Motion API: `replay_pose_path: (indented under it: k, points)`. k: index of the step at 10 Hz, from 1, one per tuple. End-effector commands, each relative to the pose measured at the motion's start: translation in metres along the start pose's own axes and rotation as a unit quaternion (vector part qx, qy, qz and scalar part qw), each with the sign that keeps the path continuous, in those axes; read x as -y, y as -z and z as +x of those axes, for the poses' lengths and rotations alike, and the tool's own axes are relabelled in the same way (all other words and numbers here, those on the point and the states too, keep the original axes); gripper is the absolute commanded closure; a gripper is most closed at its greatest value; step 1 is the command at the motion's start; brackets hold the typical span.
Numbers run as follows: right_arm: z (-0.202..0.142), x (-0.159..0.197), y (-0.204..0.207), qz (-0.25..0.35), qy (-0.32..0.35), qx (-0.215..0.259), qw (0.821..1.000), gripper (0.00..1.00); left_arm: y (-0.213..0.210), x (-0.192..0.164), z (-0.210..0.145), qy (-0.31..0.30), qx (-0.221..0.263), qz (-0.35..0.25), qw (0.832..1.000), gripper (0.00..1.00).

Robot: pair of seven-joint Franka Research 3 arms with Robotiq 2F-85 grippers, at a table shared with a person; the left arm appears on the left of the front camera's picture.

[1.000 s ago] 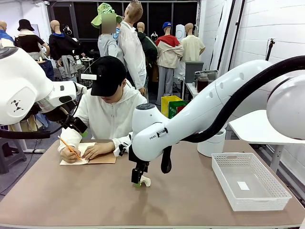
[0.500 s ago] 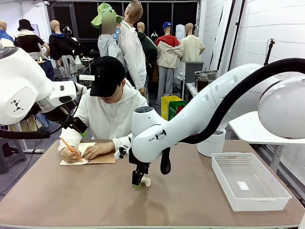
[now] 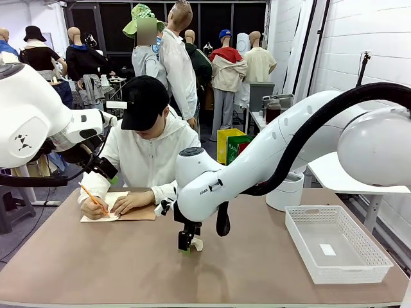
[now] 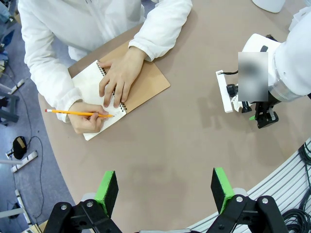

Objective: Sort the paper based on its condition.
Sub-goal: If a person hands you a paper, place it in the Organizing basket , and if it's crumpled, put it in the Trash can.

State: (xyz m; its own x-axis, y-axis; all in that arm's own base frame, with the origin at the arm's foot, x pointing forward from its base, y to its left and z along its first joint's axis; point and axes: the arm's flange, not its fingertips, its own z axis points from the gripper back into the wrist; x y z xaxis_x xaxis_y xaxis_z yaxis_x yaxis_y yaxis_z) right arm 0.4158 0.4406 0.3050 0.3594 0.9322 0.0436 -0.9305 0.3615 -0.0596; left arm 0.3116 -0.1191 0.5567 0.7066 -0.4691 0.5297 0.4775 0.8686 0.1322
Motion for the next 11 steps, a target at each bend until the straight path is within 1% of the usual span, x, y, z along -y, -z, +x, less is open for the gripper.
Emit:
replay_pose_path:
  k: [1,2,3,4,5,6,8,9,10,11]
  points:
    - [0.0093,0.0008,0.0027,-0.013,0.009,0.000,1.000,0.00,-0.0004,-0.0012,0.0001,-0.002,0.003,-0.002,1.000,0.00]
    - [0.0097,0.0012,0.0027,-0.008,0.017,0.001,1.000,0.18,-0.0004,-0.0012,0.0001,-0.002,0.003,-0.002,1.000,0.00]
    - [0.0094,0.0017,0.0025,-0.021,0.020,0.001,1.000,0.36,-0.0004,-0.0012,0.0001,-0.002,0.003,-0.002,1.000,0.00]
    - [0.0094,0.0025,0.0026,-0.023,0.018,0.001,1.000,0.36,-0.0004,-0.0012,0.0001,-0.002,0.003,-0.002,1.000,0.00]
    - [0.0093,0.0039,0.0041,-0.012,0.028,-0.011,0.999,0.45,-0.0004,-0.0012,0.0001,-0.002,0.003,-0.002,1.000,0.00]
    - [0.0086,0.0041,0.0041,-0.018,0.022,-0.007,1.000,0.64,-0.0004,-0.0012,0.0001,-0.002,0.003,-0.002,1.000,0.00]
    - [0.0077,0.0051,0.0034,-0.008,0.023,-0.015,1.000,0.64,-0.0004,-0.0012,0.0001,-0.002,0.003,-0.002,1.000,0.00]
    - [0.0075,0.0050,0.0032,-0.008,0.026,-0.017,0.999,0.77,-0.0004,-0.0012,0.0001,-0.002,0.003,-0.002,1.000,0.00]
    - [0.0076,0.0054,0.0030,-0.010,0.028,-0.022,0.999,0.97,-0.0004,-0.0012,0.0001,-0.002,0.003,-0.002,1.000,0.00]
    - [0.0060,0.0062,-0.0004,-0.010,0.024,-0.019,0.999,0.97,-0.0004,-0.0012,0.0001,-0.002,0.003,-0.002,1.000,0.00]
